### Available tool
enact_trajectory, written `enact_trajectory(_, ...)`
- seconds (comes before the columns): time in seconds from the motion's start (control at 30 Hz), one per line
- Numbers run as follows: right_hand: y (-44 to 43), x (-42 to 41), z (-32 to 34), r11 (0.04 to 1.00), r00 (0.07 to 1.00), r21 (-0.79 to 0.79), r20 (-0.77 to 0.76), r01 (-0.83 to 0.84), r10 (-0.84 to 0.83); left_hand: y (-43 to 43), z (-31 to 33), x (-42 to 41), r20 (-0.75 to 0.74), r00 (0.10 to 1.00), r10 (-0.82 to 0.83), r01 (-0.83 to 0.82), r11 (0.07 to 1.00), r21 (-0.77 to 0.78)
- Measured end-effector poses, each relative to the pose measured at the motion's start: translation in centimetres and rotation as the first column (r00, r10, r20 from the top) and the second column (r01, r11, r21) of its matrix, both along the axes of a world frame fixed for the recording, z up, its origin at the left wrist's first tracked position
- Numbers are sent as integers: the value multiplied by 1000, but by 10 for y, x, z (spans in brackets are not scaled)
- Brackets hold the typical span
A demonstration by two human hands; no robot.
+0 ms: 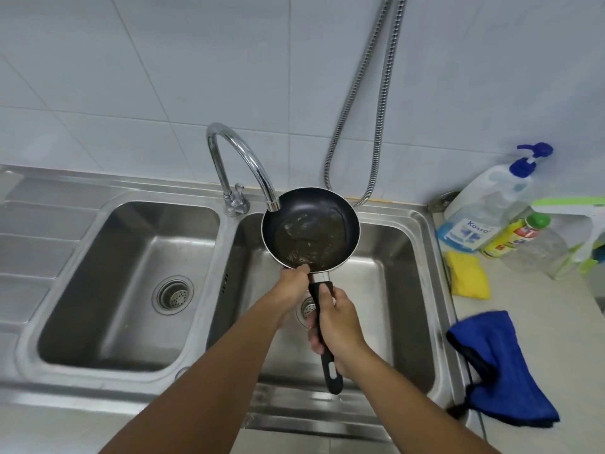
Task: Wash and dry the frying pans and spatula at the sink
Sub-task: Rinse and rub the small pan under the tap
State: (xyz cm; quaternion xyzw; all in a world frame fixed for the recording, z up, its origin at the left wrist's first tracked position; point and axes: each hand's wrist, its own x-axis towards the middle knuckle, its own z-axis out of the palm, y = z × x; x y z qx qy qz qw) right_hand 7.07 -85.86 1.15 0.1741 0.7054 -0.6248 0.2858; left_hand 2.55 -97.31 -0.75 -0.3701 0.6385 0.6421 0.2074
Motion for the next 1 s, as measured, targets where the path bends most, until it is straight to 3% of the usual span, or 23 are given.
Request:
enact_trajectory(0.1,0,0,-6,995,997,88,-61,52,-46,-29,9,-2,26,978,-206,206,978,10)
enact_trajectory(0.17,6,1,-9,993,997,111,-71,49,-42,-65,18,-8,113,940,-323,340,917,-208)
enact_trajectory(0.23,13,6,-10,993,997,118,-73,26,-17,-104,26,-17,150,941,-304,334,751,-570)
enact_trajectory(0.3,19,12,-10,993,997,119,-79,-2,12,-131,39,-30,14,950,-312,205,592,-780)
enact_trajectory(0.33,20,15,-10,993,996,120,-81,-16,26,-138,47,-38,-61,933,-354,159,559,-814)
enact_trajectory(0.4,22,19,-10,992,996,120,-74,-42,51,-143,57,-53,-120,875,-469,183,549,-816)
enact_trajectory(0.47,22,21,-7,993,996,110,-71,-51,59,-144,58,-67,-72,822,-566,271,499,-823)
enact_trajectory(0.67,20,22,-5,993,995,95,-64,-73,79,-146,60,-77,-6,806,-592,247,345,-905)
enact_trajectory(1.0,6,17,-4,992,995,85,-41,-90,94,-149,54,-47,-13,837,-547,251,405,-879)
